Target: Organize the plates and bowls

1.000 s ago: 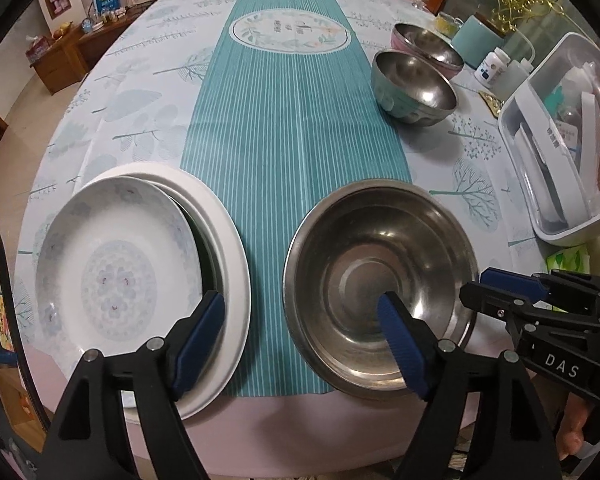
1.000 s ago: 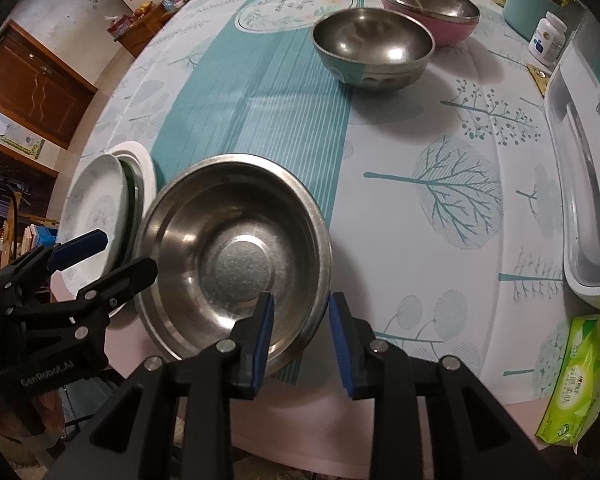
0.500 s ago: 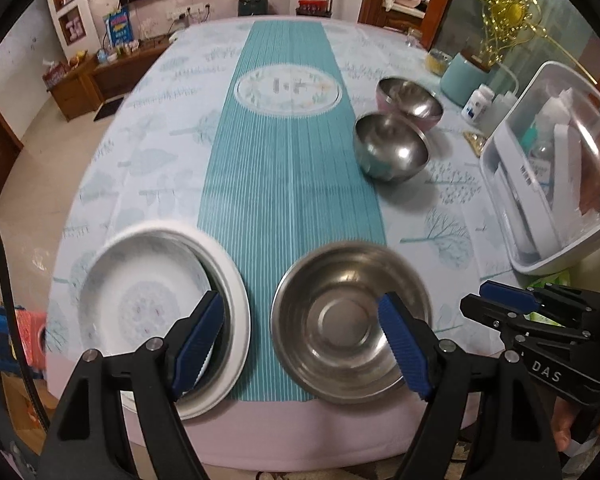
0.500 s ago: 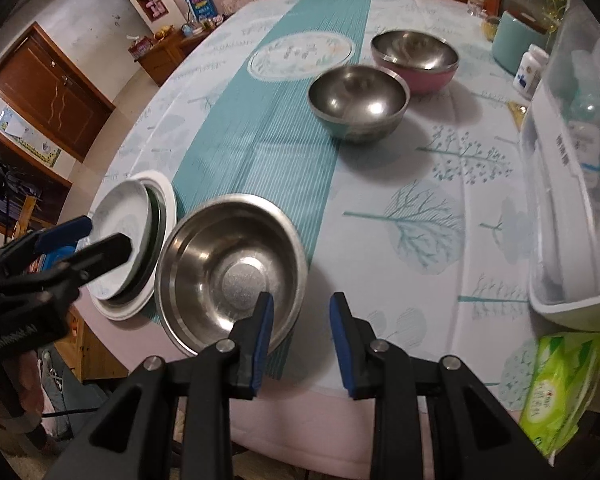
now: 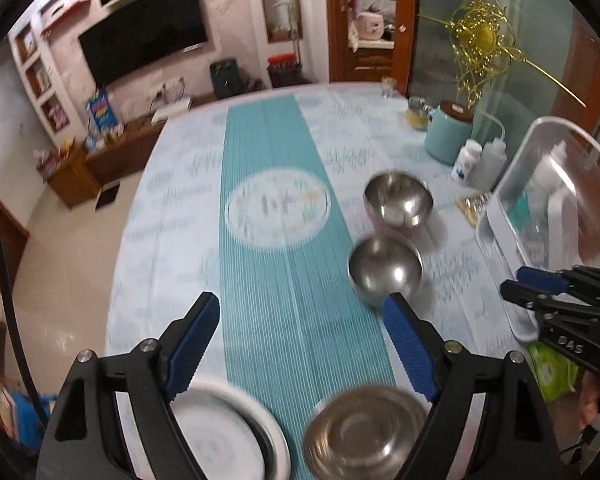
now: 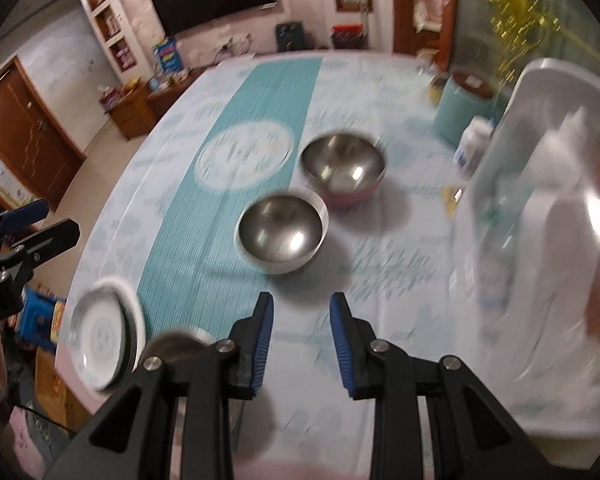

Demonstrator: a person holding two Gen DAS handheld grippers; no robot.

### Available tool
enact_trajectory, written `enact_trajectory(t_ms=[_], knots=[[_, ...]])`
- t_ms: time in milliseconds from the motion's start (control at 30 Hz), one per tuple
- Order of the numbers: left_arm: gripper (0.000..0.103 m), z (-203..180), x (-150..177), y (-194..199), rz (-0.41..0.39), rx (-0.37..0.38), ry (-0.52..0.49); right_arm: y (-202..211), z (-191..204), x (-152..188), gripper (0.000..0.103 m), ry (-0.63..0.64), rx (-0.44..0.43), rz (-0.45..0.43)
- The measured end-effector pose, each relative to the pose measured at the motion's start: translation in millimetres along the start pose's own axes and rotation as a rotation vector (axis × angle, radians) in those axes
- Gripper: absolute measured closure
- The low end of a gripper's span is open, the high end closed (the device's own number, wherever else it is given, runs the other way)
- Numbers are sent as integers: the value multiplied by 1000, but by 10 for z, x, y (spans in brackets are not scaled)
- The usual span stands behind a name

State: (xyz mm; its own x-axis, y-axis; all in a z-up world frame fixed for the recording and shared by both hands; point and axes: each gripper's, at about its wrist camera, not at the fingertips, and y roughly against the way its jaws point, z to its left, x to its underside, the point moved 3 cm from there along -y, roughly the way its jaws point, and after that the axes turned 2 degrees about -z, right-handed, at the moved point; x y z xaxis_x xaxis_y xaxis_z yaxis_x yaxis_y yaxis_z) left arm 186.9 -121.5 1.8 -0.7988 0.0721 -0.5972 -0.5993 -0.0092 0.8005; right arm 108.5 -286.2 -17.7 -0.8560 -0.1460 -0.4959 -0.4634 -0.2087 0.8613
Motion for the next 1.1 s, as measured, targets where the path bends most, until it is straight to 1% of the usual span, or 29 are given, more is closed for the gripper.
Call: enact_trajectory(t_ms=[100,233,367,467,533,633,767,867,933,1033,1100], knots=[[20,-14,-390,-160,-20,13,-29,54,-135,-296,74,-36,26,-40],[20,-73,-887,-469,-24,37,-52,44,-291,-668,73,-82,57,-84],[20,-166,-1204,-834,-9,54,-78,-65,-406,-948,61,-132,76,-101],[20,-287,-1354,-1168,14,73,-110,-254,-517,-1139,61,-171,91,-86],[20,-366,-1391,-1421,45,93,-119,-402,-584,-1213,61,-195,96,-67],[20,-481,-1407,-1887,121,137,-107,-654,-681,-1279,61,-234,105,-35],[20,-633,-1300,-2384,201,168,-93,-1070,-829,-1300,61,-304,91,32],[20,-732,-1206,-2707,247,177,-92,-1334,-894,-1271,61,-329,94,80],[20,-792,-1129,-2893,277,184,-93,-1512,-939,-1232,61,-342,104,114],[20,-850,-1047,-3060,308,196,-94,-1705,-978,-1188,61,-356,109,152],[23,-874,-1003,-3149,326,210,-91,-1807,-1005,-1163,61,-362,112,174]])
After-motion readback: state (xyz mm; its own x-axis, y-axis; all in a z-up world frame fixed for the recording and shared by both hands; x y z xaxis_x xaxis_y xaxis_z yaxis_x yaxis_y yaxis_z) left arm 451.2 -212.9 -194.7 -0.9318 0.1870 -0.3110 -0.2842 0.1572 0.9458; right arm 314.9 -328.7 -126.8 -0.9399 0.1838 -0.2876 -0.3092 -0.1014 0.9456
